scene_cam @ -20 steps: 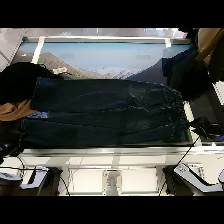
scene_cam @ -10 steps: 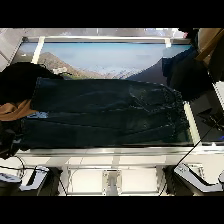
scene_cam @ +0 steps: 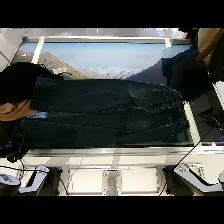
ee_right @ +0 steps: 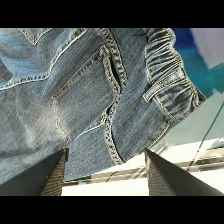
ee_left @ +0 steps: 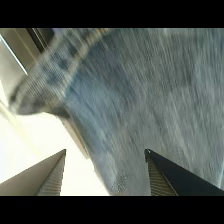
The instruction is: Fold the clothes and pants, and hang the long-sleeved shirts on hangers.
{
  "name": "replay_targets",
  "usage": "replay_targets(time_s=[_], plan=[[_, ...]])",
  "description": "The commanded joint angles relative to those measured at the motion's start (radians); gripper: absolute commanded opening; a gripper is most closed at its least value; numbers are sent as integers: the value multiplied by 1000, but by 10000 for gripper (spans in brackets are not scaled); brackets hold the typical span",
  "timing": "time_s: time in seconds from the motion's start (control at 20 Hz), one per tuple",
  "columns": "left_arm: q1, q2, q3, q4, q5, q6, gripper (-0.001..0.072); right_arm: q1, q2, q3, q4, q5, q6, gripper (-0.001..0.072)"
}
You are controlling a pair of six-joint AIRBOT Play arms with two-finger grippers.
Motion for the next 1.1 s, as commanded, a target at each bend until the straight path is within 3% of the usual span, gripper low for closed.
replay_targets(time_s=[0.0, 0.15, 0.3, 0.35, 0.4, 0.45, 0.55, 0.7, 0.95, 1.05], plan=[[-2, 0, -18, -15, 97, -25, 563, 0, 0, 1, 0, -2, 1, 546], [-10, -1, -76, -131, 169, 12, 556, 0, 0, 1, 1, -20, 2, 546], [-39, -2, -99, -142, 208, 21, 421, 0, 0, 1, 1, -19, 2, 546], [-46, -5, -99, -146, 222, 21, 291, 0, 0, 1, 0, -20, 2, 546], [-50, -8, -99, -146, 233, 21, 102, 0, 0, 1, 0, -21, 2, 546], [-53, -11, -98, -148, 234, 29, 13, 0, 0, 1, 0, -21, 2, 546], [-53, -11, -98, -150, 233, 56, 15, 0, 0, 1, -16, -25, -5, 545], [-53, -10, -98, -150, 210, 87, 15, -4, 1, -37, -168, -60, -25, 546], [-53, -11, -98, -150, 174, 130, 15, -54, 19, -283, 49, -255, -27, 547], [-53, -11, -98, -150, 174, 134, 15, -34, 4, -350, 59, -311, -29, 547]])
